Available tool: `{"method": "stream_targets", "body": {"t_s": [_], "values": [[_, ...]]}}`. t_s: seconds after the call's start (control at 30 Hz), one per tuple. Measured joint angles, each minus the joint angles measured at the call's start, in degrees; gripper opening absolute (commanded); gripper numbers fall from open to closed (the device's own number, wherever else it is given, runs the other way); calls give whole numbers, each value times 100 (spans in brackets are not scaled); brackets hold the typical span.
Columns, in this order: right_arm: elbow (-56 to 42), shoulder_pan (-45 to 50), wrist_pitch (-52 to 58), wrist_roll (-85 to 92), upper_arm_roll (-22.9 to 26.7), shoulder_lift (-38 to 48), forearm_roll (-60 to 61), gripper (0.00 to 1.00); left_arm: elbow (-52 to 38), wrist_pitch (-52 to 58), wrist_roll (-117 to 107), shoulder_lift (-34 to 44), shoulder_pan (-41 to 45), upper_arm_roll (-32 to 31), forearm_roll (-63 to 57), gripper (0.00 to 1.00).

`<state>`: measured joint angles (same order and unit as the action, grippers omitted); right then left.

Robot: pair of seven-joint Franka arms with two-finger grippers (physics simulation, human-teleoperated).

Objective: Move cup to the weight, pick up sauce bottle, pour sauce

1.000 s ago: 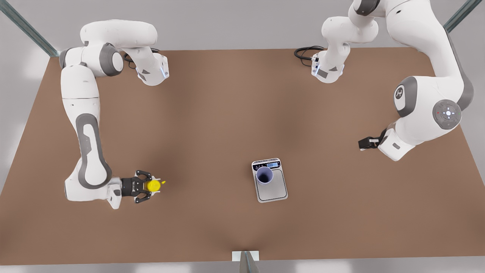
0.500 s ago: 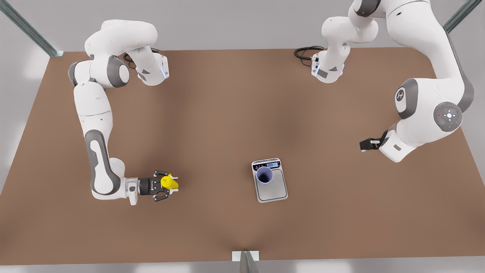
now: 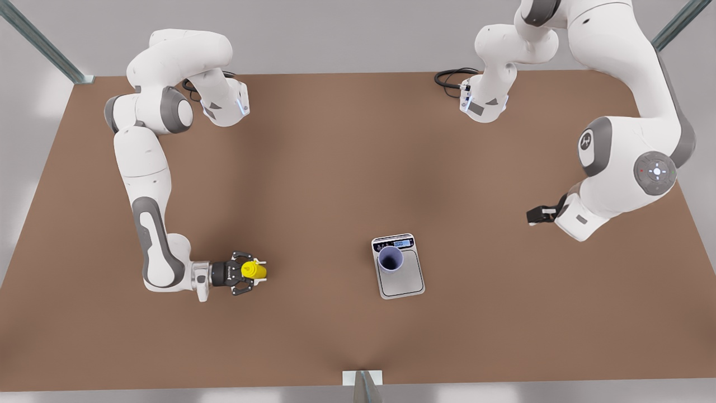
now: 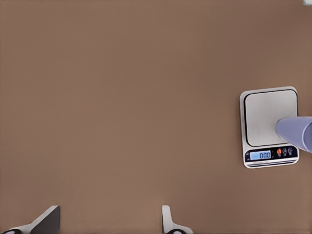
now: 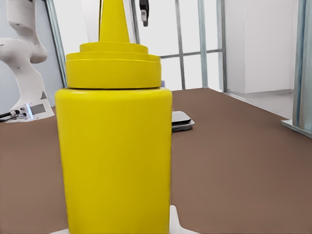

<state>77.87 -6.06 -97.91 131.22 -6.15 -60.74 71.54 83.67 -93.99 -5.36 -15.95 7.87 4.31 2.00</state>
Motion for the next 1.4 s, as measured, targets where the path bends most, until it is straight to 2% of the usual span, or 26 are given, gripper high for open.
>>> {"method": "stream_targets", "body": {"t_s": [0.13, 0.3, 0.33, 0.37, 0.4, 1.17, 1.33, 1.4], "values": [[-7, 0, 0, 7, 0, 0, 0, 67, 96, -27, 276, 274, 0, 34, -62, 100], [-18, -9, 9, 19, 0, 0, 0, 67, 70, -50, 283, 241, 4, 44, -99, 100], [-18, -9, 9, 18, 0, 0, 0, 72, 70, -24, 266, 241, 4, 44, -102, 100], [-10, -9, 15, 10, 0, 0, 0, 91, 70, -23, 256, 234, 3, 44, -104, 100], [-9, -17, 34, 9, 0, 0, 0, 100, 70, -31, 255, 233, 4, 44, -106, 100], [79, -214, 257, 44, 69, 31, -126, 100, 62, 0, 282, 223, 4, 44, -103, 100], [88, -356, 654, 36, 372, 61, -388, 100, 62, -4, 290, 215, 4, 44, -103, 100], [24, -414, 1227, 4, 951, 179, -821, 100, 62, 0, 290, 215, 4, 44, -103, 100]]}}
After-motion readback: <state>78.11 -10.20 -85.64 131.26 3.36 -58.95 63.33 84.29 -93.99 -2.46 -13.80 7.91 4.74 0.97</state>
